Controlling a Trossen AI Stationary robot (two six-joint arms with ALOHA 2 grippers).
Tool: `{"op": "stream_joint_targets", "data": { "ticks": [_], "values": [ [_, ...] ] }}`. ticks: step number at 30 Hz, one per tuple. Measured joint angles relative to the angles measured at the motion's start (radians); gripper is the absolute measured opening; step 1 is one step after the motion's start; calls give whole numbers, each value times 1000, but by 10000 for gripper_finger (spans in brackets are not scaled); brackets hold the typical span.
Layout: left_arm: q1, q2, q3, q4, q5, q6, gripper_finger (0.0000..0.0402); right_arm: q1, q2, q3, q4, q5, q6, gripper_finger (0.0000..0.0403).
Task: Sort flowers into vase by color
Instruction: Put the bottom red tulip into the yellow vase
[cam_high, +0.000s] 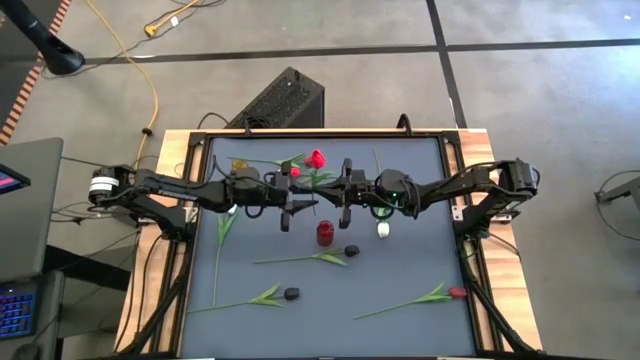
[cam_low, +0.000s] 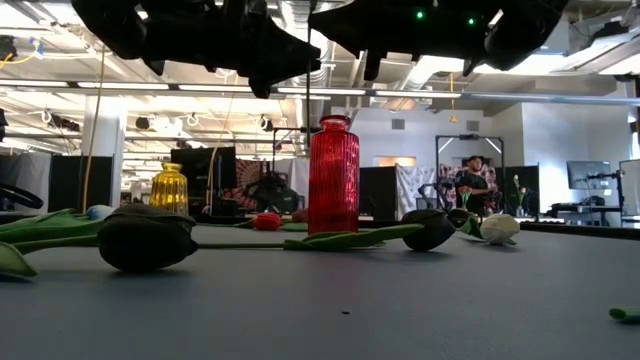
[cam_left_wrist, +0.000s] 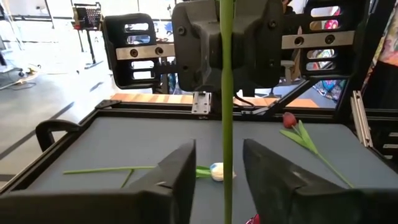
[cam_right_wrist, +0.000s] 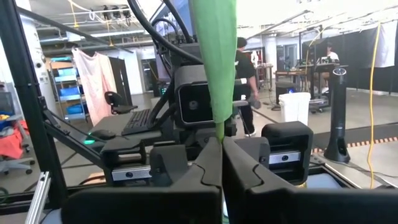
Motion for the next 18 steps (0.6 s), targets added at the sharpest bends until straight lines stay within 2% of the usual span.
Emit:
{"op": "stream_joint_targets", "data": {
  "ticks": [9,18],
  "values": [
    [0,0,-1,-6,2,18,10,23,0,0,-27,1,0,38],
    [0,1,-2,-14,2,19,2,31,-1,0,-54,1,0,48]
  ]
}}
